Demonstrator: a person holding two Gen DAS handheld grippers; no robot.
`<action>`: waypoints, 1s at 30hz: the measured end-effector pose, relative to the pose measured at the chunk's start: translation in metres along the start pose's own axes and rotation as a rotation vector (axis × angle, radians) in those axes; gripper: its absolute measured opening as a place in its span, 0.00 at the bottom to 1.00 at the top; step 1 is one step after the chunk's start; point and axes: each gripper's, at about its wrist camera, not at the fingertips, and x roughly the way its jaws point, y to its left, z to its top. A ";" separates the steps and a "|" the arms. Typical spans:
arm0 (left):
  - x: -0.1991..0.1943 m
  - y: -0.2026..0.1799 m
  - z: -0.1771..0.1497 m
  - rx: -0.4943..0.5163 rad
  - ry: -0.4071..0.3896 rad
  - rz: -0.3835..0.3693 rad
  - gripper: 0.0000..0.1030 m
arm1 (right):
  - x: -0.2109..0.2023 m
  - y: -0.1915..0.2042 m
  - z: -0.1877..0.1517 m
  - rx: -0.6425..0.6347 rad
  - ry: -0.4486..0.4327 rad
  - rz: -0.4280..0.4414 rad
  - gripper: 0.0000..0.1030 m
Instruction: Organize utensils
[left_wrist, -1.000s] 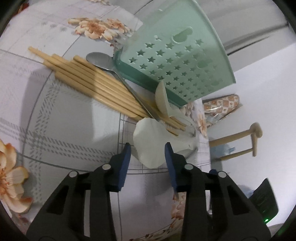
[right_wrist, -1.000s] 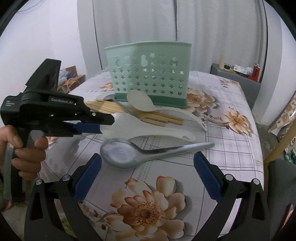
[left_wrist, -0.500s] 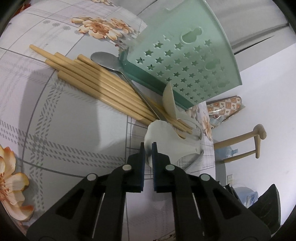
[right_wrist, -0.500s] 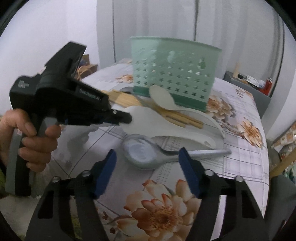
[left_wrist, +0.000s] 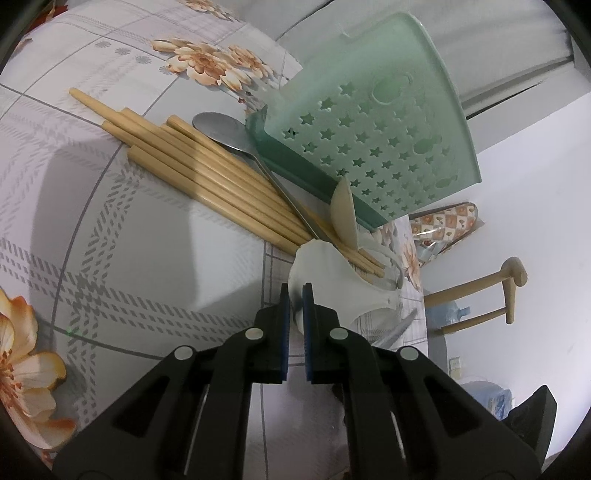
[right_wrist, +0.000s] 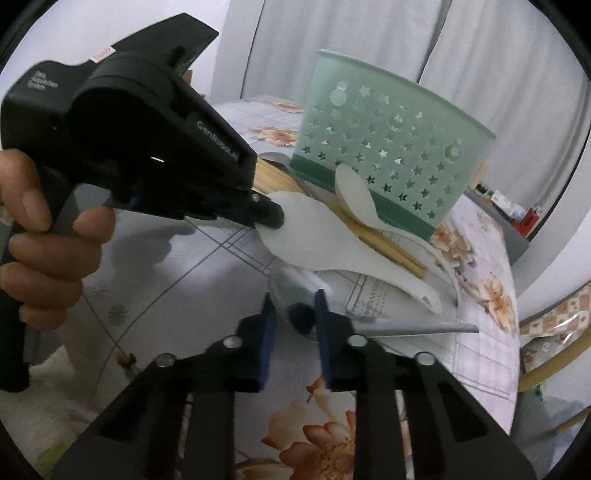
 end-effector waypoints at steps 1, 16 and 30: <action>-0.002 0.002 0.000 -0.001 -0.002 0.001 0.05 | 0.000 0.001 0.000 -0.003 -0.002 -0.008 0.15; -0.053 -0.024 0.002 0.066 -0.155 -0.006 0.00 | -0.040 0.003 0.005 -0.005 -0.099 -0.029 0.08; -0.159 -0.095 0.035 0.322 -0.509 0.019 0.00 | -0.053 0.008 0.013 -0.033 -0.144 -0.013 0.06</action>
